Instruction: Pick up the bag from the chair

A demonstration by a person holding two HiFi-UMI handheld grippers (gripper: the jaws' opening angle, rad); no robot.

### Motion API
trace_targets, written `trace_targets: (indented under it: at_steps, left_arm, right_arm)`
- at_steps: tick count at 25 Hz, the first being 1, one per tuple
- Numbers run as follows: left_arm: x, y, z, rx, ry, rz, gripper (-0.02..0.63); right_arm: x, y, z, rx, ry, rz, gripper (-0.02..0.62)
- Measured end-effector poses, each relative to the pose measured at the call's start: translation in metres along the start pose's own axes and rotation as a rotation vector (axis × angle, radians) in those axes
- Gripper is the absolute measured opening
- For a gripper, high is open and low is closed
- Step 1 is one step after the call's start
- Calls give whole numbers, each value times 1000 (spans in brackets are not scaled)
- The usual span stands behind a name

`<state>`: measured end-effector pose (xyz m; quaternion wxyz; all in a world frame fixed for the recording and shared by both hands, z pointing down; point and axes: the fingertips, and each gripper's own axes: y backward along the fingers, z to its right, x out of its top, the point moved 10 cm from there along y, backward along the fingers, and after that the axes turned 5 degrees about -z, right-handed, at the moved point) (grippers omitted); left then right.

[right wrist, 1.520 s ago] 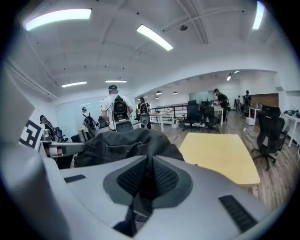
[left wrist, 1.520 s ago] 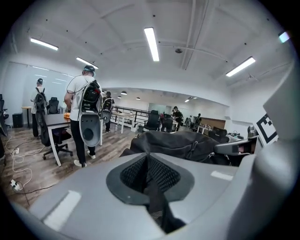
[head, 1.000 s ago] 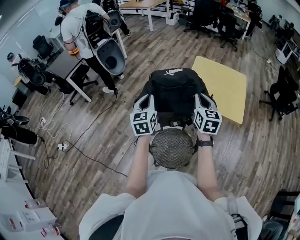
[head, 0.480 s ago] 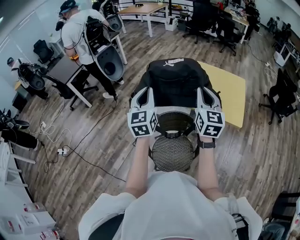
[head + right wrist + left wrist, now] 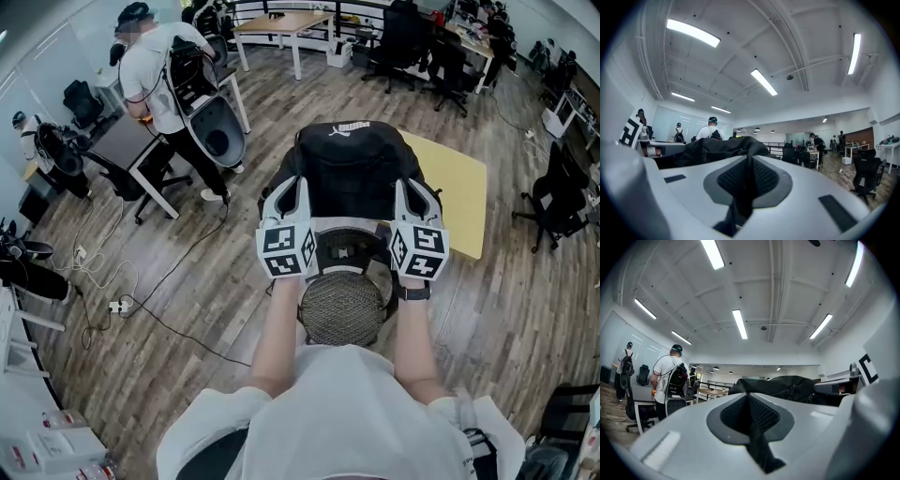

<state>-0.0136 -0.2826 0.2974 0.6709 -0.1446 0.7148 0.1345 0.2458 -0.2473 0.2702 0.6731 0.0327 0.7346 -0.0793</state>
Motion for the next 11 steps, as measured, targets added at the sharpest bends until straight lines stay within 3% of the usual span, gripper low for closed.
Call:
trace_targets:
  at_steps: [11]
  left_arm:
    - [-6, -9, -4, -32, 15, -6, 25]
  right_arm:
    - [-3, -4, 0, -26, 21, -14, 37]
